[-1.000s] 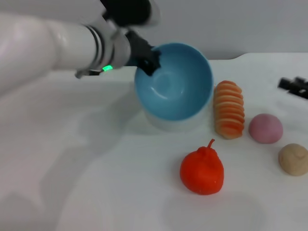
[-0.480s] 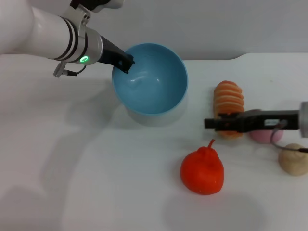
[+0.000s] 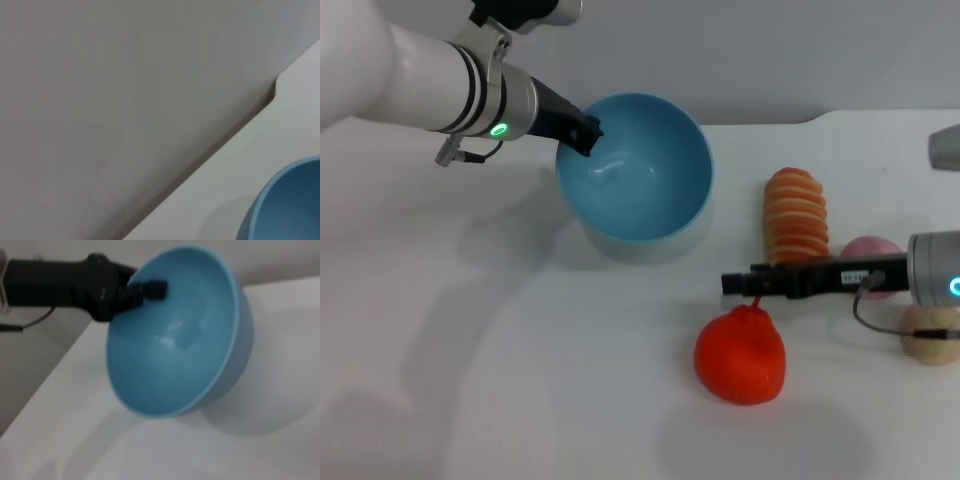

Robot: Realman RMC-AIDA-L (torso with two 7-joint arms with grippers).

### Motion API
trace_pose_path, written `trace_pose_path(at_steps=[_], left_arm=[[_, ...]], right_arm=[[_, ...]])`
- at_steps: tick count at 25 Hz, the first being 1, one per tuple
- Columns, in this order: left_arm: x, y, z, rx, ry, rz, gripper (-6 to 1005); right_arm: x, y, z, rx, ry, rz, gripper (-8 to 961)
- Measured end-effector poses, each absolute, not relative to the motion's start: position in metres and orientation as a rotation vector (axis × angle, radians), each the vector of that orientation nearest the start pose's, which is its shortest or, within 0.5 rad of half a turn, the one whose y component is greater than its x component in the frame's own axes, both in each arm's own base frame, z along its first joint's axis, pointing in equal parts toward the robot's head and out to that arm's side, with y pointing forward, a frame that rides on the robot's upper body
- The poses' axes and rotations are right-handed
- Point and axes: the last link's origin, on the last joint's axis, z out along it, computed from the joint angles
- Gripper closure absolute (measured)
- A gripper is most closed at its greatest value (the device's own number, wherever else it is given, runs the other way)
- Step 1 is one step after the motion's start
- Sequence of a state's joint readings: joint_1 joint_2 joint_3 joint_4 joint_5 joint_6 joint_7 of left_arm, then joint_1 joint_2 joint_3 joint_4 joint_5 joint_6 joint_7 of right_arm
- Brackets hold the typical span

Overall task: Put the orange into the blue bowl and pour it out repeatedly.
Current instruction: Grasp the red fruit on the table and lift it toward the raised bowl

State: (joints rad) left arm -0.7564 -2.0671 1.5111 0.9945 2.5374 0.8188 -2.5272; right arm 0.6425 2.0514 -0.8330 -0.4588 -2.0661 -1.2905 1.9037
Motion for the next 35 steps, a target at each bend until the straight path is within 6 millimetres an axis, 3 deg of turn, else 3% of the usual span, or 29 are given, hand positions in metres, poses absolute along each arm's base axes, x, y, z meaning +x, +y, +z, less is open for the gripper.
trace_pose_path(at_steps=[5, 17, 28, 31, 35], left_arm=[[-0.155, 0.437, -0.041, -2.387, -0.592, 0.130, 999], [-0.158, 0.433, -0.046, -2.397, -0.588, 0.143, 1000], [-0.159, 0.434, -0.046, -2.398, -0.577, 0.151, 999], [-0.159, 0.434, -0.045, -2.400, -0.575, 0.159, 1000], [-0.161, 0.433, -0.044, -2.404, -0.587, 0.169, 1001]], right_arm=[[0.272, 0.341, -0.058, -2.600, 1.466, 0.397, 219], [0.277, 0.334, -0.063, -2.590, 1.490, 0.392, 227], [0.270, 0.339, -0.055, -2.633, 1.354, 0.460, 554], [0.260, 0.342, -0.039, -2.693, 1.232, 0.506, 664], [0.234, 0.346, 0.000, -2.760, 1.024, 0.624, 746]])
